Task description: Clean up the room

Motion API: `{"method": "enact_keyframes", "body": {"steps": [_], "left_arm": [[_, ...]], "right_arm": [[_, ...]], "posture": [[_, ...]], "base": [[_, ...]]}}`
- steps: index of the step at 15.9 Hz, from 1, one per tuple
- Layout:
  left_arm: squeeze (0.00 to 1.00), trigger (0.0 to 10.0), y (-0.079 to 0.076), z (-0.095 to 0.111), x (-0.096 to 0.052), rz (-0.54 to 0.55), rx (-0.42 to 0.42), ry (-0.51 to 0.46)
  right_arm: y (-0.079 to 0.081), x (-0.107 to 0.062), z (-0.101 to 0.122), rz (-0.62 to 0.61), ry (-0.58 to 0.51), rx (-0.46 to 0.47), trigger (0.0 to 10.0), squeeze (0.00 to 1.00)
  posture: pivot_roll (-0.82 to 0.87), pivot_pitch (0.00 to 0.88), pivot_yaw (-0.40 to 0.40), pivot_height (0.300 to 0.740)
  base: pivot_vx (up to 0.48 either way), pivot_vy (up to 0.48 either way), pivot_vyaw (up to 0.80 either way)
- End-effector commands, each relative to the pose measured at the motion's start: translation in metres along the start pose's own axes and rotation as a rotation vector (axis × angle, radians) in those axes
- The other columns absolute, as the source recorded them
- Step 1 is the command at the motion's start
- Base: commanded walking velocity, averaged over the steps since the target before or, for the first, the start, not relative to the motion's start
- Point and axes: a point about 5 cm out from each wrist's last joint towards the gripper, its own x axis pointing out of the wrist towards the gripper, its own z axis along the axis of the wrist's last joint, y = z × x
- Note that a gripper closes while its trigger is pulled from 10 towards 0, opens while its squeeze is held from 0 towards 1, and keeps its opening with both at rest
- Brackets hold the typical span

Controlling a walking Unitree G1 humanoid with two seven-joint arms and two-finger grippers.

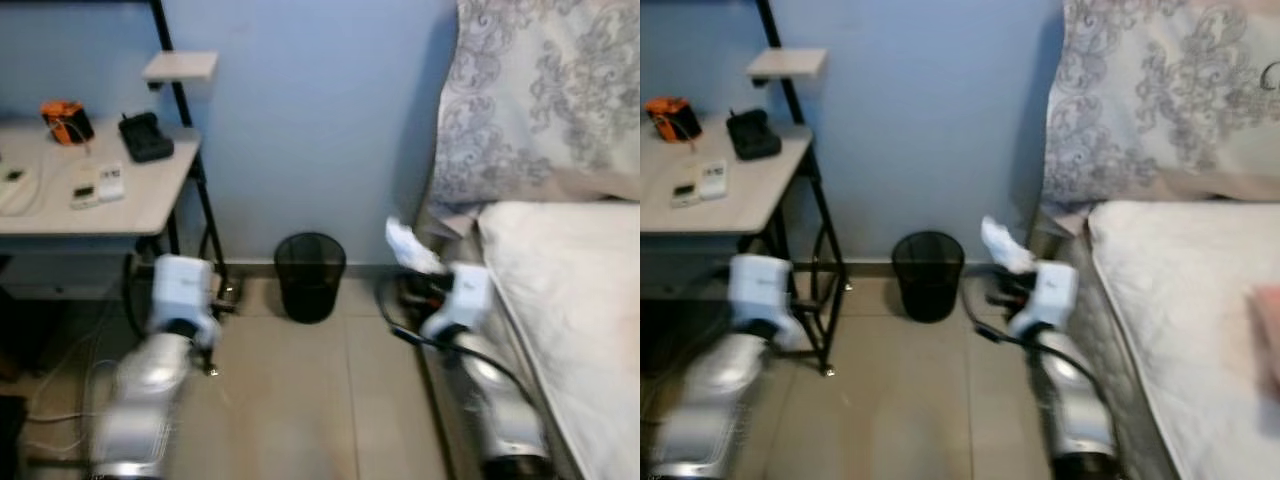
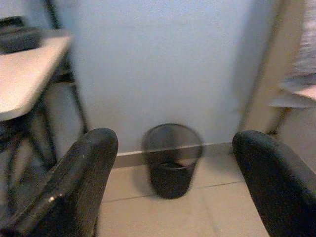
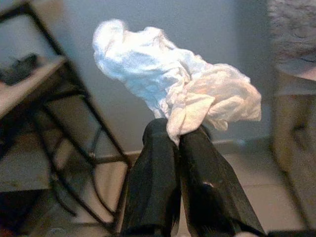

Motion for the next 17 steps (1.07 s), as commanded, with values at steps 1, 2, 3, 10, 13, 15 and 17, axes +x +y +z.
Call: {"method": "enact_keyframes", "body": {"steps": [1, 2, 3, 10, 13, 15, 17], "left_arm": [[0.0, 10.0, 0.0074, 0.0045, -0.0007, 0.018, 0.02, -0.007], [0.0, 10.0, 0.0072, 0.0049, 0.0, 0.014, 0.021, -0.008], [0.0, 10.0, 0.0073, 0.0052, 0.0006, 0.012, 0.022, -0.008], [0.0, 10.0, 0.01, 0.0084, 0.004, 0.019, 0.021, -0.014], [0.0, 10.0, 0.0095, 0.0081, 0.0034, 0.022, 0.012, -0.008], [0.0, 10.0, 0.0096, 0.0064, 0.003, 0.027, 0.011, -0.003], [0.0, 10.0, 0.009, 0.0075, 0.0047, 0.025, 0.016, -0.008]], "right_arm": [[0.0075, 0.0034, 0.0045, 0.019, -0.022, -0.004, 10.0, 0.0], [0.0072, 0.0036, 0.0042, 0.015, -0.02, -0.005, 10.0, 0.0], [0.0069, 0.0038, 0.0044, 0.012, -0.022, -0.006, 10.0, 0.0], [-0.0003, 0.0035, 0.0058, -0.013, -0.022, -0.014, 10.0, 0.0], [0.0015, 0.0075, 0.0082, 0.0, -0.027, -0.011, 10.0, 0.0], [0.0021, 0.0084, 0.0081, 0.006, -0.027, 0.0, 10.0, 0.0], [0.0007, 0.0096, 0.0045, -0.009, 0.001, -0.005, 10.0, 0.0]], "posture": [[0.0, 0.0, 0.003, 0.74], [-0.01, 0.0, 0.007, 0.74], [-0.01, 0.0, 0.007, 0.74], [0.0, 0.0, 0.007, 0.74], [0.0, 0.0, 0.0, 0.74], [0.01, 0.0, -0.005, 0.74], [0.01, 0.0, -0.006, 0.74]], "base": [[0.401, 0.0, 0.0], [0.401, 0.0, 0.0], [0.405, 0.0, 0.0], [0.407, 0.0, -0.12], [0.385, 0.0, 0.0], [0.369, 0.0, 0.0], [0.368, 0.0, -0.4]]}}
